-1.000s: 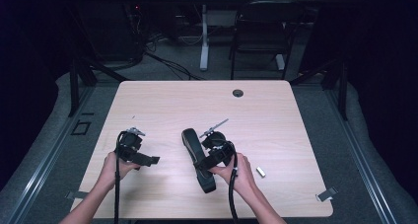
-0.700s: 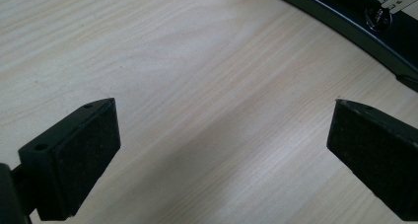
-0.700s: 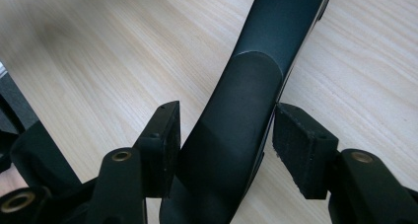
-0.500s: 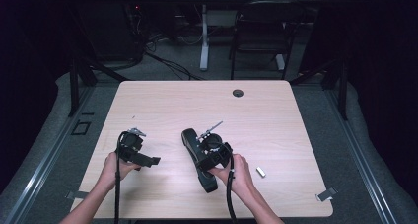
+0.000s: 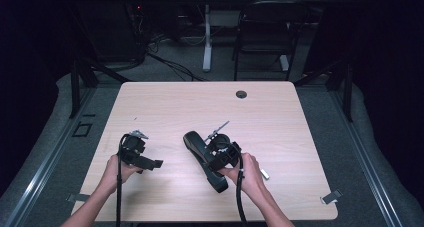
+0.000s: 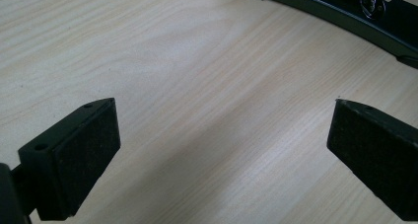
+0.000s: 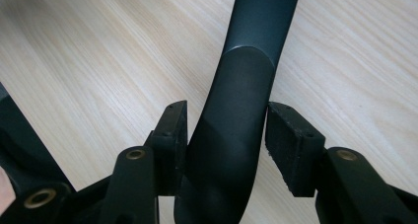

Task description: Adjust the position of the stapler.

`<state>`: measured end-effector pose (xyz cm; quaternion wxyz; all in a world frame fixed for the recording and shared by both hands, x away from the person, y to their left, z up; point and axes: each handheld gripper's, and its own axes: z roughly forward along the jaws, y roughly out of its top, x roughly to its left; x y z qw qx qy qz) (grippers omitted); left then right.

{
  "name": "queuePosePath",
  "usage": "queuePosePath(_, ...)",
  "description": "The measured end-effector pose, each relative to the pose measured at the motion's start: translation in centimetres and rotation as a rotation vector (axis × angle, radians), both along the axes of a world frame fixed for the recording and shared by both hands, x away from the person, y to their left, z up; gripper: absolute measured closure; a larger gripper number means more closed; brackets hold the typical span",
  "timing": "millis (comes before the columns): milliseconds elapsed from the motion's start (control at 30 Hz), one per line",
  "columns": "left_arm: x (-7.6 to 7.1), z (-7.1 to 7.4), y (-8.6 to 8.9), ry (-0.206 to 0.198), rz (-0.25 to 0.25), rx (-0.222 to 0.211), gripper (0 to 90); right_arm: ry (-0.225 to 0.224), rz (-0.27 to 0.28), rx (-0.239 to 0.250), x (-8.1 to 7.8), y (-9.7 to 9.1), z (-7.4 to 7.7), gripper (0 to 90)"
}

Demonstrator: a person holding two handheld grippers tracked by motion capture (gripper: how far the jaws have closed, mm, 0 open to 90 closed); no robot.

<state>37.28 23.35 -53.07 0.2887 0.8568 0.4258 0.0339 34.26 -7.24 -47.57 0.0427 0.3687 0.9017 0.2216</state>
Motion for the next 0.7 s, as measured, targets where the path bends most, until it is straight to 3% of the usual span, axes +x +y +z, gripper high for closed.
queuePosePath(200, 0.0, 0.0, 0.0, 0.002, -0.003, 0.0, 0.0, -0.006, 0.014, -0.008, 0.2, -0.6, 0.1, 53.4)
queuePosePath(700, 0.1, -0.1, -0.2, 0.006, -0.017, -0.004, 0.0, -0.003, 0.116, -0.036, 0.8, -2.9, 0.3, 56.1)
